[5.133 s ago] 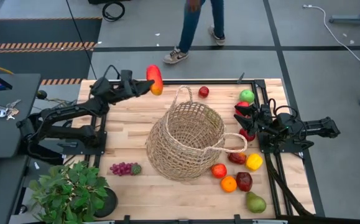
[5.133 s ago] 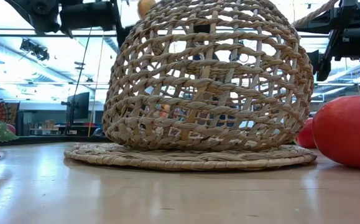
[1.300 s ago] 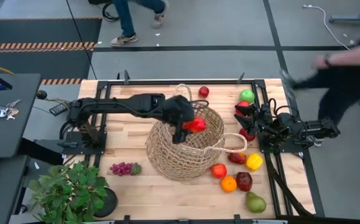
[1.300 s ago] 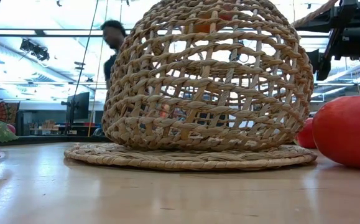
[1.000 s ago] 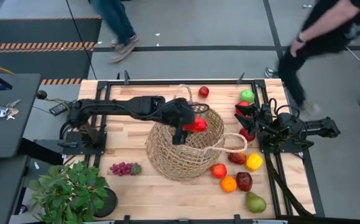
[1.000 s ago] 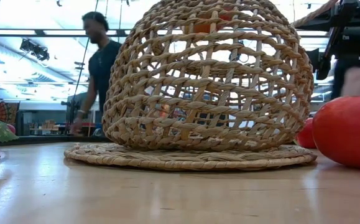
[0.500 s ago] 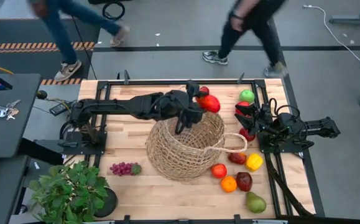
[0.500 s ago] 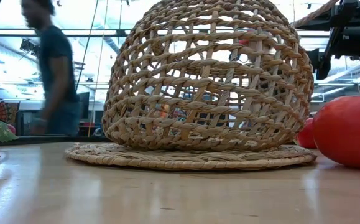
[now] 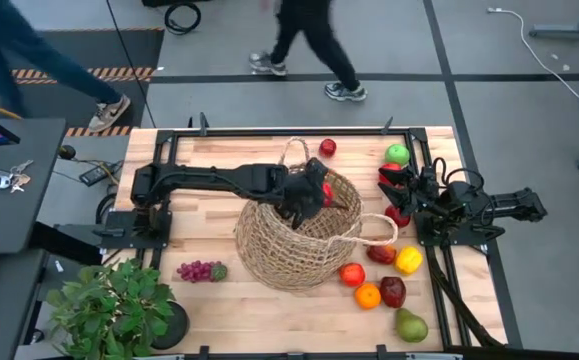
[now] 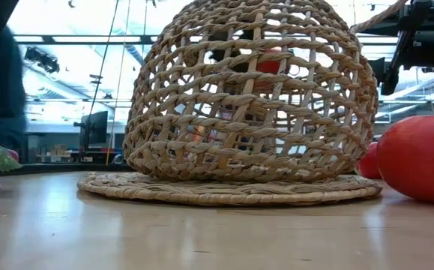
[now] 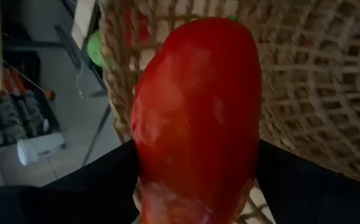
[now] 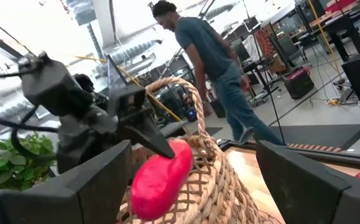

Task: Build produce basket
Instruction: Put the red mango into the brown basket

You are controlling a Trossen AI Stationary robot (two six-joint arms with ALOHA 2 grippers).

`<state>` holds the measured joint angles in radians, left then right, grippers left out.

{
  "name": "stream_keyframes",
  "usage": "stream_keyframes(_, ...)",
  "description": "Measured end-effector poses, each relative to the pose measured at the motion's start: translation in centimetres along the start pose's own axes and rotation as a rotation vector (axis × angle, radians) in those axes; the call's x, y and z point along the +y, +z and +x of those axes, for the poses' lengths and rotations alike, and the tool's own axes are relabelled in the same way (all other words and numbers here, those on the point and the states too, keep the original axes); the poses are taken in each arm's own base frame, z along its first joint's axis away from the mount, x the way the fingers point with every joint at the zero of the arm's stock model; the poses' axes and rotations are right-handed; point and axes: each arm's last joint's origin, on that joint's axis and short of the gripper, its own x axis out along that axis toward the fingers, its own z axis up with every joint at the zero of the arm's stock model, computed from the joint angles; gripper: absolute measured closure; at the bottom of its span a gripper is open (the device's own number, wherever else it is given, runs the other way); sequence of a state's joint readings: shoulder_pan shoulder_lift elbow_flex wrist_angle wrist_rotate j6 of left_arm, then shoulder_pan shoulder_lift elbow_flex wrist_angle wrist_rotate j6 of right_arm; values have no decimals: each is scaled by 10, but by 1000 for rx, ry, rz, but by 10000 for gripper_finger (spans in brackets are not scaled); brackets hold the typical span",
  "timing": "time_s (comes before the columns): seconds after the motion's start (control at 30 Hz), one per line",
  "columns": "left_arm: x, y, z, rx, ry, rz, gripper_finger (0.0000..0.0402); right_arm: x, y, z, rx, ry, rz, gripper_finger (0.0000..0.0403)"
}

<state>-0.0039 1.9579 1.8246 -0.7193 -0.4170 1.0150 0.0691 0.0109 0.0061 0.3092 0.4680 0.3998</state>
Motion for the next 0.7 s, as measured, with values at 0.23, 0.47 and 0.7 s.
stream_keyframes(0.23,-9,0,0,-71,-138,-67,102,1,0,0,7,14,0,54)
stream_keyframes(0.47,-19,1,6,-111,-266,-97,102,1,0,1,8,17,0,54)
stream_keyframes(0.7,-22,-1,14,-78,-308,-253,84,1,0,1,7,17,0,54)
